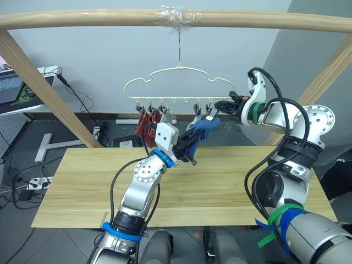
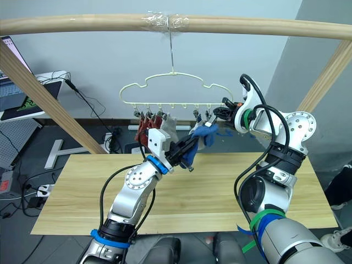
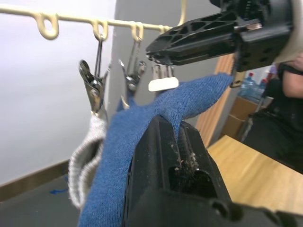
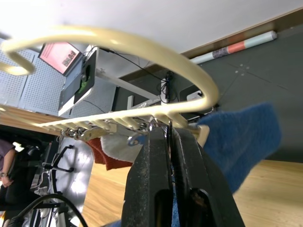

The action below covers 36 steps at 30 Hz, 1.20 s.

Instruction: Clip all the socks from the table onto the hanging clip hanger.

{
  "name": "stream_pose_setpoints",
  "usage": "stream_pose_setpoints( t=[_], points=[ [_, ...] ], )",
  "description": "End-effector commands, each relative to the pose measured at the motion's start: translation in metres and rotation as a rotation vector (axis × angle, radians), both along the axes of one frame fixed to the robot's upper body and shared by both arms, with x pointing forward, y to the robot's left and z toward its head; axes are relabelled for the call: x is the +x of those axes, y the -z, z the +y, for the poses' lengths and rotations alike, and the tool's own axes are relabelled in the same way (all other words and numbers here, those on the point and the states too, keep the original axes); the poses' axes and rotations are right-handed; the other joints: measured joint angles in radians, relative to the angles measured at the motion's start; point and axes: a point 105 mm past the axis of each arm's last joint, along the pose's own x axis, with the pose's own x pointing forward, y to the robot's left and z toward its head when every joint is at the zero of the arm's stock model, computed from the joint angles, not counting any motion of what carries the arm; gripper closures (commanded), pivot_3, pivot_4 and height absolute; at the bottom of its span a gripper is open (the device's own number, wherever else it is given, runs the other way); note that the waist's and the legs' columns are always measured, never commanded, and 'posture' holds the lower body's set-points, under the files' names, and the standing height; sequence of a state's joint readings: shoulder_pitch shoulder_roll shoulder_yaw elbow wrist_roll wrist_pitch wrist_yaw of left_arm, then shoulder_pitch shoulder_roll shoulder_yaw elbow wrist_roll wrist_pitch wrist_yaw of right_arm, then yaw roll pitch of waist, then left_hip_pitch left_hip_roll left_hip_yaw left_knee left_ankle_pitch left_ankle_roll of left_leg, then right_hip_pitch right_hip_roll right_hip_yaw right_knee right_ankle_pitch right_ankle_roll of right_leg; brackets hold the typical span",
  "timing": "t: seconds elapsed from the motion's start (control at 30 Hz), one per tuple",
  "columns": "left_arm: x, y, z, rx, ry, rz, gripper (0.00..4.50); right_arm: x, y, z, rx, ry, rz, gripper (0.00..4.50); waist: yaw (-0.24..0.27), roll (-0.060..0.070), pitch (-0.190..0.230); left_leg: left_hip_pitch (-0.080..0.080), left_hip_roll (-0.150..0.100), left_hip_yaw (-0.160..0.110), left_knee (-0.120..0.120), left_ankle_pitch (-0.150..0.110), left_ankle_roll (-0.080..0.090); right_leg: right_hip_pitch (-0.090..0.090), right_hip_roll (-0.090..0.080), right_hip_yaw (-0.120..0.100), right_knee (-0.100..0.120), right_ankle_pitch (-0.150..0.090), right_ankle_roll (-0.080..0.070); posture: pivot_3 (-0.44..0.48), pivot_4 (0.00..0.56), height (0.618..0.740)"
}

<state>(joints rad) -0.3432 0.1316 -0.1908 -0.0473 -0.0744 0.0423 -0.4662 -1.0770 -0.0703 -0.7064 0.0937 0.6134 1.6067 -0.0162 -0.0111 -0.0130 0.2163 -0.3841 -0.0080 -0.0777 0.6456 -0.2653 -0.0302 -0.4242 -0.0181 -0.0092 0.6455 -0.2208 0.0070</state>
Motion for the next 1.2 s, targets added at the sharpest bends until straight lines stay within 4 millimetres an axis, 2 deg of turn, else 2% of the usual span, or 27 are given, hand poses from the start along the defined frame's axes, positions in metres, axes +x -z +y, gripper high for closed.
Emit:
stream_pose_setpoints(
  t=[0.03, 0.23, 0.33, 0.57, 0.67, 0.93, 0.97, 1.07, 1.13, 1.2],
  points=[
    [-0.001, -0.013, 0.0, -0.009, -0.009, -0.069, 4.49, -0.002, -0.012, -0.001, 0.025, -0.016, -0.03, 4.5, -0.003, 0.0, 0.0, 0.0, 0.0, 0.0, 0.0, 0.0, 0.0, 0.0, 0.0, 0.0, 0.0, 0.0, 0.0, 0.005, 0.22, 0.74],
    [-0.001, -0.013, 0.001, 0.0, -0.014, -0.077, 4.49, -0.003, -0.016, 0.001, 0.056, -0.04, -0.032, 4.5, -0.01, 0.0, 0.0, 0.0, 0.0, 0.0, 0.0, 0.0, 0.0, 0.0, 0.0, 0.0, 0.0, 0.0, 0.0, 0.007, 0.217, 0.74],
    [-0.001, -0.016, -0.001, -0.003, -0.005, -0.085, 4.5, -0.004, -0.016, 0.001, 0.075, -0.052, -0.031, 3.7, -0.014, 0.0, 0.0, 0.0, 0.0, 0.0, 0.0, 0.0, 0.0, 0.0, 0.0, 0.0, 0.0, 0.0, 0.0, 0.007, 0.217, 0.74],
    [-0.005, -0.022, -0.007, -0.011, 0.03, -0.097, 4.5, -0.006, -0.018, -0.002, 0.094, -0.057, -0.032, 1.17, -0.016, 0.0, 0.0, 0.0, 0.0, 0.0, 0.0, 0.0, 0.0, 0.0, 0.0, 0.0, 0.0, 0.0, 0.0, 0.008, 0.203, 0.74],
    [-0.011, -0.026, -0.015, -0.017, 0.085, -0.093, 4.5, -0.008, -0.023, -0.011, 0.087, -0.052, -0.067, 0.12, -0.015, 0.0, 0.0, -0.001, 0.0, 0.0, 0.0, 0.0, 0.0, 0.0, 0.0, 0.0, 0.0, 0.0, 0.0, 0.011, 0.196, 0.74],
    [-0.026, -0.023, -0.033, -0.078, 0.241, 0.073, 4.5, -0.025, -0.028, -0.043, -0.197, -0.001, -0.285, 0.05, -0.016, 0.0, 0.0, -0.002, 0.0, 0.001, 0.0, 0.0, 0.0, 0.0, 0.0, 0.0, -0.001, -0.001, 0.002, -0.006, 0.171, 0.74],
    [-0.025, -0.02, -0.035, -0.091, 0.253, 0.111, 4.5, -0.028, -0.027, -0.045, -0.248, 0.004, -0.326, 0.05, -0.017, 0.0, 0.0, -0.002, 0.0, 0.001, 0.0, 0.0, 0.0, 0.0, 0.001, 0.0, -0.001, -0.003, 0.006, -0.012, 0.168, 0.74],
    [-0.024, -0.014, -0.032, -0.123, 0.265, 0.19, 4.5, -0.033, -0.026, -0.041, -0.317, 0.002, -0.42, 0.05, -0.023, 0.0, 0.0, -0.001, 0.0, 0.001, 0.0, 0.0, 0.0, 0.0, 0.001, 0.0, -0.001, -0.004, 0.006, -0.025, 0.157, 0.74],
    [-0.022, -0.011, -0.037, -0.143, 0.272, 0.23, 4.5, -0.036, -0.025, -0.047, -0.365, 0.02, -0.465, 0.05, -0.024, 0.0, 0.0, 0.0, 0.0, 0.003, 0.0, 0.0, 0.0, 0.0, 0.002, 0.002, -0.001, -0.004, 0.006, -0.032, 0.153, 0.74],
    [-0.018, -0.006, -0.039, -0.172, 0.27, 0.272, 4.02, -0.041, -0.021, -0.049, -0.42, 0.034, -0.505, 0.0, -0.021, 0.0, -0.001, 0.0, 0.0, 0.003, 0.001, 0.0, 0.0, 0.0, 0.002, 0.001, 0.0, -0.004, 0.006, -0.046, 0.144, 0.74]
  ],
)
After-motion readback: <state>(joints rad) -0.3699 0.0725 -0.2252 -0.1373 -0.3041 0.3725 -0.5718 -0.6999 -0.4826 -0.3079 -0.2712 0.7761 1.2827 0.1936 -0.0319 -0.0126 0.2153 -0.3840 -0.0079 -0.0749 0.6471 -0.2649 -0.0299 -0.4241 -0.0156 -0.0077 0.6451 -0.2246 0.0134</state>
